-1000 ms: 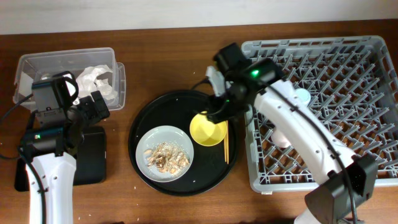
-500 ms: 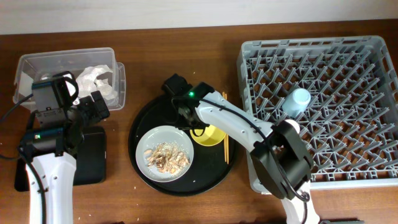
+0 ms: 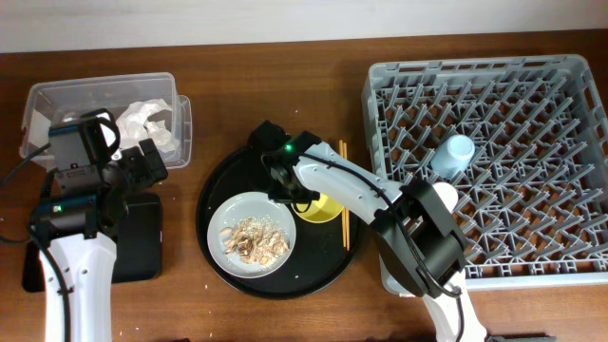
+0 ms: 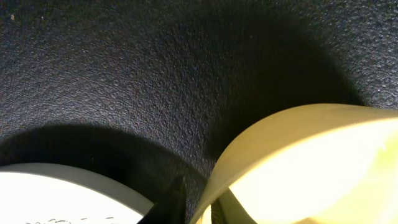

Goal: Sort waste into correct bins and load items into the dishwasher rack
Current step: 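Move the right gripper to the yellow bowl and grasp its rim, then carry the yellow bowl to the rack and set it down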

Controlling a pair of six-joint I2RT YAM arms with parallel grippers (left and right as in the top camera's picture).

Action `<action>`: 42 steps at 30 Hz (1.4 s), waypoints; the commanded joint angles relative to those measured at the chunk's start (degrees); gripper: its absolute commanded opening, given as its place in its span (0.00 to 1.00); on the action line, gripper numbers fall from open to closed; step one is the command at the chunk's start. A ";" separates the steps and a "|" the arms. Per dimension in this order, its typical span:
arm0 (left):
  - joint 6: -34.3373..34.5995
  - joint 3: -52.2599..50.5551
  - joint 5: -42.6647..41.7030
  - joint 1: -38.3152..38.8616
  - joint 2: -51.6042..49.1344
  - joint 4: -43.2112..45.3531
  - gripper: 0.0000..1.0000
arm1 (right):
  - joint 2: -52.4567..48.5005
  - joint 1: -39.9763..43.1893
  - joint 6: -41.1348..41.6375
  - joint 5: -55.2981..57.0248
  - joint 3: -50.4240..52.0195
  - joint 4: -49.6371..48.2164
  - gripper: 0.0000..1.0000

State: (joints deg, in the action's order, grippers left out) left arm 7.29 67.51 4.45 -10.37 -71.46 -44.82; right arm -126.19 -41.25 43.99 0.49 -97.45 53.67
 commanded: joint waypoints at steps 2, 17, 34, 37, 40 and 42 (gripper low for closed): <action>-0.48 0.09 -0.39 -0.28 0.39 0.11 0.99 | -0.37 -0.13 0.44 -1.79 -1.49 0.74 0.08; -0.48 0.09 -0.39 -0.28 0.39 0.11 0.99 | 8.61 2.08 -7.17 -3.02 -24.46 26.36 0.04; -0.48 0.09 -0.39 -0.28 0.39 0.11 0.99 | 23.85 55.10 -49.51 -24.98 -18.67 43.67 0.04; -0.48 0.09 -0.39 -0.28 0.39 0.11 0.99 | 23.80 66.29 -59.98 -38.16 -11.74 41.83 0.04; -0.48 0.09 -0.39 -0.28 0.39 0.11 0.99 | 23.65 75.56 -72.54 -56.89 -4.20 41.24 0.04; -0.48 0.09 -0.39 -0.28 0.39 0.11 0.99 | 23.54 79.30 -81.29 -67.60 2.51 39.95 0.04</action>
State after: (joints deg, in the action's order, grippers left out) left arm 7.29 67.51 4.45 -10.37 -71.46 -44.77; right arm -103.57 35.40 -25.02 -50.46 -100.16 94.54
